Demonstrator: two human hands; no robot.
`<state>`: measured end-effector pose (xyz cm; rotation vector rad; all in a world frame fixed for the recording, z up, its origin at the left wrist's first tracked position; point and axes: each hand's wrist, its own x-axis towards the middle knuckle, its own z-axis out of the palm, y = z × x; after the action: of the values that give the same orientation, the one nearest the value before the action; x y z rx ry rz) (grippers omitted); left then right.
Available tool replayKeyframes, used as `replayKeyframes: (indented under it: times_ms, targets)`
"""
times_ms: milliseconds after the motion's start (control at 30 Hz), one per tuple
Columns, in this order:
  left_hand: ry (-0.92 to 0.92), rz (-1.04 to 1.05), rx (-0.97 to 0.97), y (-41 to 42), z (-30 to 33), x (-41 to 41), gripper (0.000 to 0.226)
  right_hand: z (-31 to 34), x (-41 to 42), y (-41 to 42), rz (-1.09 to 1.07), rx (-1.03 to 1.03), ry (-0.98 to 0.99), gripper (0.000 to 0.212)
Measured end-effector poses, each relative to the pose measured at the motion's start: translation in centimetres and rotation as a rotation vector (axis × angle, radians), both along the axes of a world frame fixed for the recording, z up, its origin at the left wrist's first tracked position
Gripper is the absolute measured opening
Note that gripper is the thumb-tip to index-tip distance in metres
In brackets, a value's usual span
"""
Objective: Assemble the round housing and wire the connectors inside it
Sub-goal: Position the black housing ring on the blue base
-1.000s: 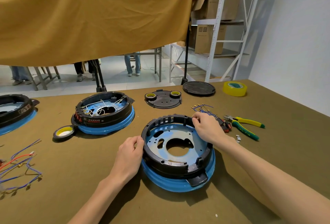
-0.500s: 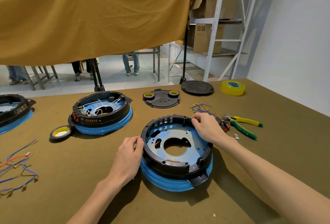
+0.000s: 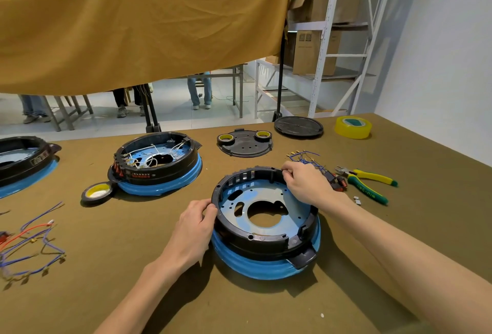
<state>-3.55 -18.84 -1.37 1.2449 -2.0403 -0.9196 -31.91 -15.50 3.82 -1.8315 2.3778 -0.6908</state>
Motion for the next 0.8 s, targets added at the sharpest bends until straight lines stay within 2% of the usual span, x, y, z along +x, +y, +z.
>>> replayKeyframes:
  times_ms: [233,333,800]
  targets:
    - [-0.022,0.004,-0.082,0.31,-0.14,-0.53,0.048,-0.35,-0.59,0.49,-0.018,-0.027,-0.074,0.029]
    - [-0.016,0.012,-0.104,0.21,-0.06,-0.71,0.038,-0.56,-0.77,0.79,-0.047,-0.038,-0.096,0.028]
    - [-0.010,-0.002,-0.119,0.07,0.09,-0.56,0.046,-0.80,-0.45,0.81,-0.110,-0.033,-0.136,0.028]
